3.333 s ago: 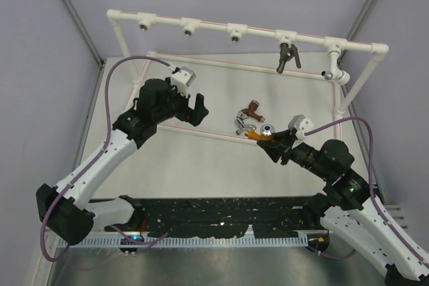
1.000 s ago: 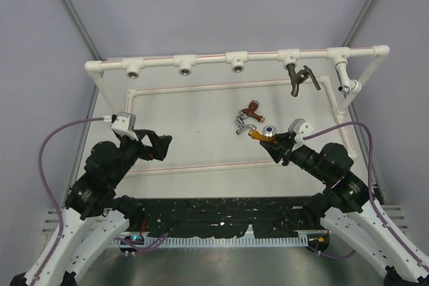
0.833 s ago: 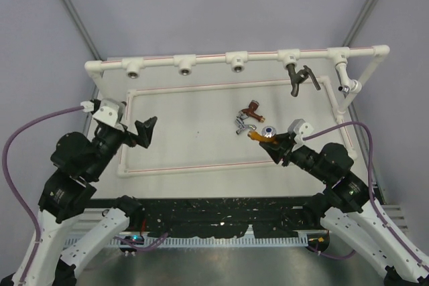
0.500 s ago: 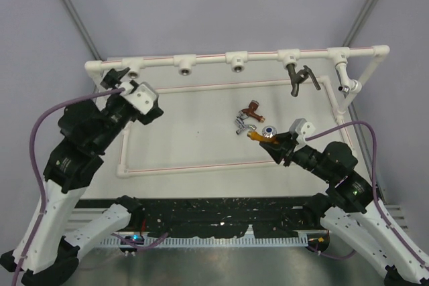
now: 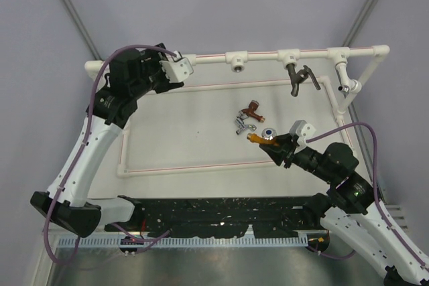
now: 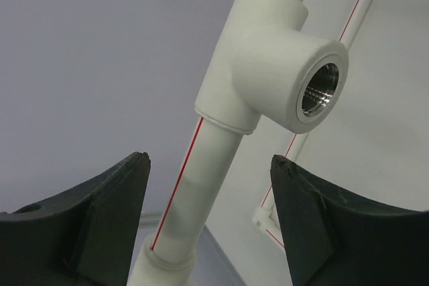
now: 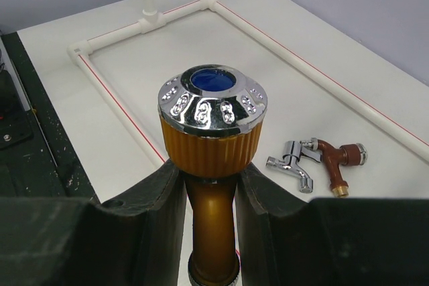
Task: Install the water faucets
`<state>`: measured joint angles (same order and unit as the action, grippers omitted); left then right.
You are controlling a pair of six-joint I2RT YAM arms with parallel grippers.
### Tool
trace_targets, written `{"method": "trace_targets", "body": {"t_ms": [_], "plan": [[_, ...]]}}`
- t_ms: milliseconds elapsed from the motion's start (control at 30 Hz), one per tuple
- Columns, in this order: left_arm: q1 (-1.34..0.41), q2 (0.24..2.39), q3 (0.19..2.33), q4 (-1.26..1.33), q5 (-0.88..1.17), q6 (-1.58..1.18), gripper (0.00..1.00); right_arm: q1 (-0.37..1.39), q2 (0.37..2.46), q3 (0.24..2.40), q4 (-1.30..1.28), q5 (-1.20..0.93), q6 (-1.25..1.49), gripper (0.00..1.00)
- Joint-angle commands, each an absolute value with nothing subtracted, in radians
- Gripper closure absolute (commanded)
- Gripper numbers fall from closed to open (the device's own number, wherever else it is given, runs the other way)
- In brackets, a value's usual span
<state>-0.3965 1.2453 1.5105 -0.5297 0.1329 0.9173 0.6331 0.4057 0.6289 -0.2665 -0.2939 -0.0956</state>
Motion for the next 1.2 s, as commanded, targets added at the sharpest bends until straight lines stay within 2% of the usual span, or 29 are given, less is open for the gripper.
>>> {"method": "trace_targets", "body": {"t_ms": [0, 67, 167, 233, 333, 700, 1167], "plan": [[-0.387, 1.273, 1.557, -0.477, 0.127, 0.940, 0.29, 0.634, 0.403, 0.661, -0.207, -0.307, -0.098, 0.95], [-0.387, 1.285, 1.559, -0.472, 0.108, 0.934, 0.40, 0.634, 0.406, 0.660, -0.206, -0.305, -0.098, 0.95], [-0.387, 1.286, 1.563, -0.460, 0.065, 0.916, 0.69, 0.634, 0.406, 0.660, -0.207, -0.302, -0.103, 0.95], [-0.387, 1.284, 1.575, -0.474, 0.037, 0.902, 0.84, 0.634, 0.406, 0.658, -0.206, -0.301, -0.103, 0.95], [-0.387, 1.276, 1.603, -0.503, -0.023, 0.874, 1.00, 0.634, 0.411, 0.661, -0.203, -0.299, -0.103, 0.95], [-0.457, 1.247, 1.746, -0.764, -0.239, 0.709, 1.00, 0.634, 0.437, 0.675, -0.196, -0.291, -0.114, 0.95], [-0.543, 1.382, 1.901, -0.883, -0.316, 0.460, 1.00, 0.634, 0.492, 0.698, -0.178, -0.275, -0.159, 0.95]]}}
